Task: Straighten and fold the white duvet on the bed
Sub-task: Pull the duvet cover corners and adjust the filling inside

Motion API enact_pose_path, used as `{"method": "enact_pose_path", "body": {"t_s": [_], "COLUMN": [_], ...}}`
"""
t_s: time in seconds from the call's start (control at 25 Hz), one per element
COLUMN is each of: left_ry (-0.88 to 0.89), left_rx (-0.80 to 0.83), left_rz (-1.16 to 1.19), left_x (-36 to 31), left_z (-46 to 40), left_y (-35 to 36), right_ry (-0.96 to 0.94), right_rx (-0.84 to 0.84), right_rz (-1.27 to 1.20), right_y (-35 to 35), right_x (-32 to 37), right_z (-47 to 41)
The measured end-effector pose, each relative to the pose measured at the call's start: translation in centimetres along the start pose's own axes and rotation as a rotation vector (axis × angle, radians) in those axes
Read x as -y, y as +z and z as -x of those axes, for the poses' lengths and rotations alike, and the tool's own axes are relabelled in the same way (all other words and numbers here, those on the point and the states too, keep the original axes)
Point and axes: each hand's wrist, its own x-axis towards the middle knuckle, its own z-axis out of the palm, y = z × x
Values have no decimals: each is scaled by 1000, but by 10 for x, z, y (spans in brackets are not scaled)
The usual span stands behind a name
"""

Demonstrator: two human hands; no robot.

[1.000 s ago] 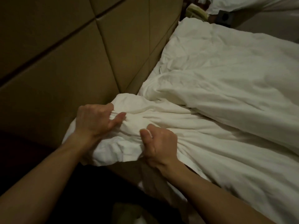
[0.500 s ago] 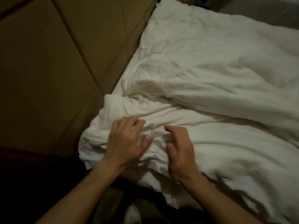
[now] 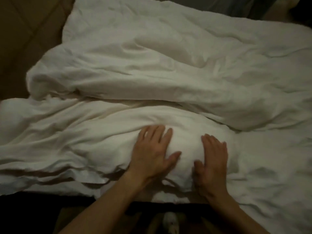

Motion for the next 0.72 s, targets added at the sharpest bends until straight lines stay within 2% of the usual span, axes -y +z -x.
{"method": "enact_pose_path", "body": {"t_s": [0.16, 0.32, 0.52, 0.72], "left_ry": [-105, -156, -55, 35], "left_rx": [119, 103, 48, -2], "left_rz": [-106, -44, -73, -37], "left_x": [-5, -15, -22, -25], "left_z": [-32, -35, 28, 91], "left_y": [22, 11, -5, -20], "right_ry": [125, 160, 112, 148], "right_rx": [15, -4, 11, 52], "right_rz": [10, -70, -72, -38], "right_y": [24, 16, -4, -18], "right_x": [-29, -34, -13, 18], "right_z": [-11, -30, 15, 75]}}
